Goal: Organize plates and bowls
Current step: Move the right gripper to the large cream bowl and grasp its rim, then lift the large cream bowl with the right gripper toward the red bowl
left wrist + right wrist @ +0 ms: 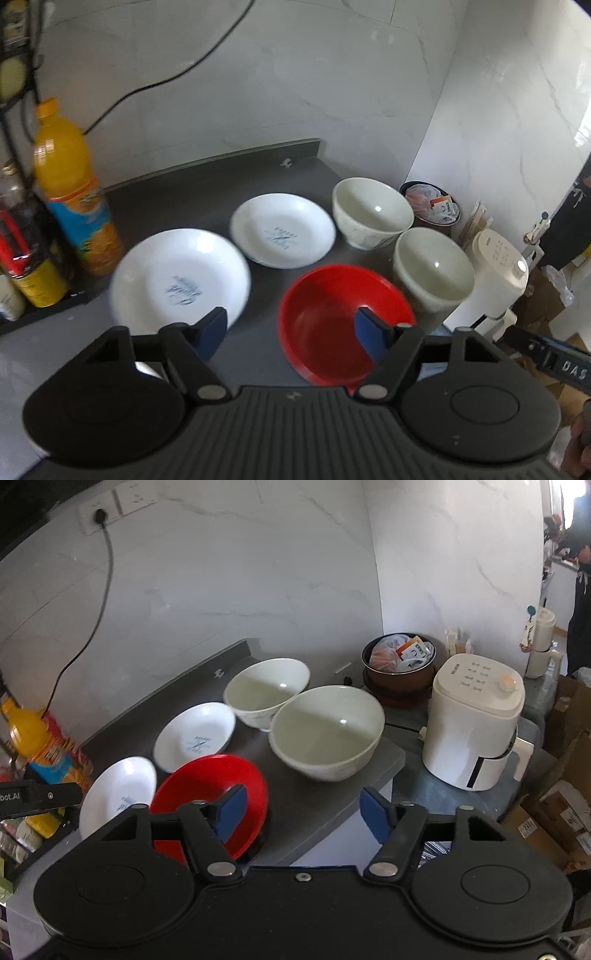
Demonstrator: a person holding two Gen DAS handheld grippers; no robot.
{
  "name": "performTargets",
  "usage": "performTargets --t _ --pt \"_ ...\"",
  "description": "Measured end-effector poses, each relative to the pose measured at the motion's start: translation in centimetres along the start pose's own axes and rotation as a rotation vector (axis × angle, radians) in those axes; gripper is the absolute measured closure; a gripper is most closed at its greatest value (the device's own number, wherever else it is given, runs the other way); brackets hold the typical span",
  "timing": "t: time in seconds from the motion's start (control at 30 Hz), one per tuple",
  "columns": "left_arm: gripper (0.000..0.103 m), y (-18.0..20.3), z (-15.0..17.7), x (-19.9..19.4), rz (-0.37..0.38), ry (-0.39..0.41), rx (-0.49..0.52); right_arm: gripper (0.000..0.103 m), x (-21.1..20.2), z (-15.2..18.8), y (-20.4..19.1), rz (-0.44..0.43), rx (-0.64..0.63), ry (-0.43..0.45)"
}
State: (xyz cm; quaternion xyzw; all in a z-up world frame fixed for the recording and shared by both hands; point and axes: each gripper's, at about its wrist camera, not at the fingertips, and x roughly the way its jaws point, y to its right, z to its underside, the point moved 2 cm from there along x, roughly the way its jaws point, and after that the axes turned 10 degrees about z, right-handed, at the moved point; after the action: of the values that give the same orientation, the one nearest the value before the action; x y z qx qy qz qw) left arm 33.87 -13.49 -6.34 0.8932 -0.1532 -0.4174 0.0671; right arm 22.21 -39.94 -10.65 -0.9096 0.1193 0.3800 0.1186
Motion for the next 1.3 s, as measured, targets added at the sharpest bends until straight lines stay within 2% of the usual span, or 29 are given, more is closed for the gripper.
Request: performTargets --t 0.23,0.37,0.43,0.63,0.87,1.13,1.3 --pt "0.034 5.4 -2.3 6.3 -0.010 -0.026 -0.039 0.044 5.4 -3.7 3.7 -0.061 -0.034 -0.038" --pt "0.035 7.2 -3.0 9.0 -0.024 -0.035 -0.055 0.046 8.0 -5.0 5.1 -0.087 -0.053 -0.061" --pt "0.037 8.1 -3.4 10.2 -0.024 -0.043 -0.064 0.050 9.3 -5.5 5.6 -0.095 -0.051 -0.079" --pt "0.044 10.1 -4.0 13.8 -0.021 -0.081 -0.059 0.054 12.4 -6.4 6.7 -0.114 -0.035 -0.123" --pt "0.055 10.9 -4.1 17.7 -0.007 -0.131 -0.080 0.061 15.7 -6.8 7.5 -0.129 -0.020 -0.182" --pt "0.060 10.2 -4.3 22.0 -0.017 -0.180 -0.141 0.066 19.0 -6.7 7.5 -0.136 -0.016 -0.245" --pt "0.070 9.9 -4.4 24.0 -0.017 -0.205 -0.157 0.071 20.4 -6.5 7.2 -0.140 -0.014 -0.274"
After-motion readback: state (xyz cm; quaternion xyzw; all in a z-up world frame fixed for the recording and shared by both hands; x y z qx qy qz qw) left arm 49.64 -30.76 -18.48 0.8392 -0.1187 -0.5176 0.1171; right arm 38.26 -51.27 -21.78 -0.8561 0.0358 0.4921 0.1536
